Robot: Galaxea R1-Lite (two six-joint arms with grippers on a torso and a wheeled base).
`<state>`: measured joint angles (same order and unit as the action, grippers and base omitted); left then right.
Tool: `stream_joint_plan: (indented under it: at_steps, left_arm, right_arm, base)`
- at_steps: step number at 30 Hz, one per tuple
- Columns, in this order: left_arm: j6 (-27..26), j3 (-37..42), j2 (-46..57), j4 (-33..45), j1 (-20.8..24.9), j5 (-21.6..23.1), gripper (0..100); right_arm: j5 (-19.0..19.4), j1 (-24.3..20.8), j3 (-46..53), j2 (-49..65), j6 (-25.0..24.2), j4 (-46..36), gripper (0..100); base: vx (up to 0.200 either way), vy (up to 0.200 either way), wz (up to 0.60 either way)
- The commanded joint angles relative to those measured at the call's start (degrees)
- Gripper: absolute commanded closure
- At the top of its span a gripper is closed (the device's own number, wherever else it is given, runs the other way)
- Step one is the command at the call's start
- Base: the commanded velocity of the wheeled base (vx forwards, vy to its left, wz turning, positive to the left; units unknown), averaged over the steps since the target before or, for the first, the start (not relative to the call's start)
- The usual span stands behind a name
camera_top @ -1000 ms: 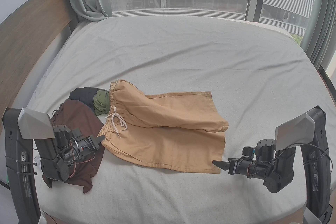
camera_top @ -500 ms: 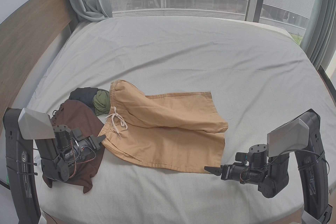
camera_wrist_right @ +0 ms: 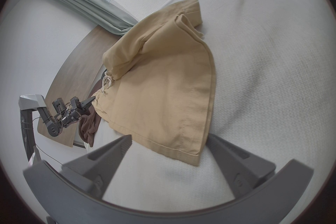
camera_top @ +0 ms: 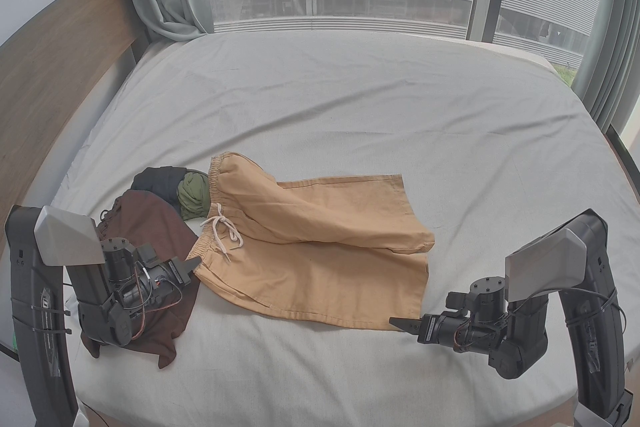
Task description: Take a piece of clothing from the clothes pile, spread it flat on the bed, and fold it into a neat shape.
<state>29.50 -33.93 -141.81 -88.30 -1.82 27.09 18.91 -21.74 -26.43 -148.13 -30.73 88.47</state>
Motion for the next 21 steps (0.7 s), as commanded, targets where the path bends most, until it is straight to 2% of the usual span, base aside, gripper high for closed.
stream_joint_plan:
  at_steps: [1,16,20,21]
  left_arm:
    - [0.0,0.0,-0.1,0.0,0.0,0.0,100]
    - [0.0,0.4,0.2,0.0,0.2,0.2,100]
    - [0.0,2.4,1.3,0.0,0.7,0.6,100]
    - [-0.1,5.0,3.2,0.2,1.2,0.9,100]
  right_arm:
    - [-0.1,0.6,0.1,-0.1,0.1,0.2,100]
    - [-0.1,1.8,1.6,4.1,0.1,0.1,100]
    - [-0.1,2.5,3.8,6.6,0.5,0.0,100]
    - [0.0,3.1,5.6,8.3,0.7,0.0,100]
  base:
    - [0.000,0.000,0.00]
    - [0.000,0.000,0.00]
    - [0.000,0.000,0.00]
    - [0.000,0.000,0.00]
